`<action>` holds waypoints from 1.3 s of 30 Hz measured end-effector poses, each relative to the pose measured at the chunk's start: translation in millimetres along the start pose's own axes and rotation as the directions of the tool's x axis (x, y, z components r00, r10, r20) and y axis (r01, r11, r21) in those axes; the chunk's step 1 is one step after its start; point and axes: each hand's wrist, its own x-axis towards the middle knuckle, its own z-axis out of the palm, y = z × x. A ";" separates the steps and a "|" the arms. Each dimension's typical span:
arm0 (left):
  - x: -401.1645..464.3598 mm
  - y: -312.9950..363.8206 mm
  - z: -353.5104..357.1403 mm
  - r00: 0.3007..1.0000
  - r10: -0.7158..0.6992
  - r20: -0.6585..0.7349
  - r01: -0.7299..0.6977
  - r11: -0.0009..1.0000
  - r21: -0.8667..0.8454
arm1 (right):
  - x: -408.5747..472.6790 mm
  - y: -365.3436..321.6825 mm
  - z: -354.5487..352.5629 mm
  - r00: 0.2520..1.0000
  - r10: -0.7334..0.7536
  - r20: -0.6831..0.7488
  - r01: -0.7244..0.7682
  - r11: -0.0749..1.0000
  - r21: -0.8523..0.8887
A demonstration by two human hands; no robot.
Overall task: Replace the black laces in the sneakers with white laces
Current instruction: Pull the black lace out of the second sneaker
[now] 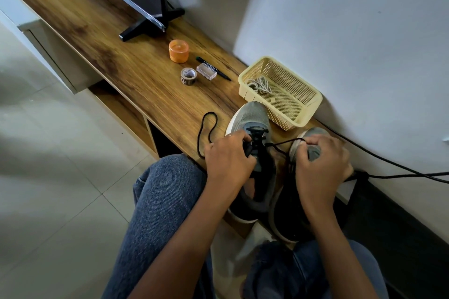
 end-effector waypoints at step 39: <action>8.7 8.4 20.8 0.964 0.215 -0.157 -0.180 0.961 0.211 | -15.5 -5.7 15.7 0.891 -0.206 0.404 0.198 0.978 0.060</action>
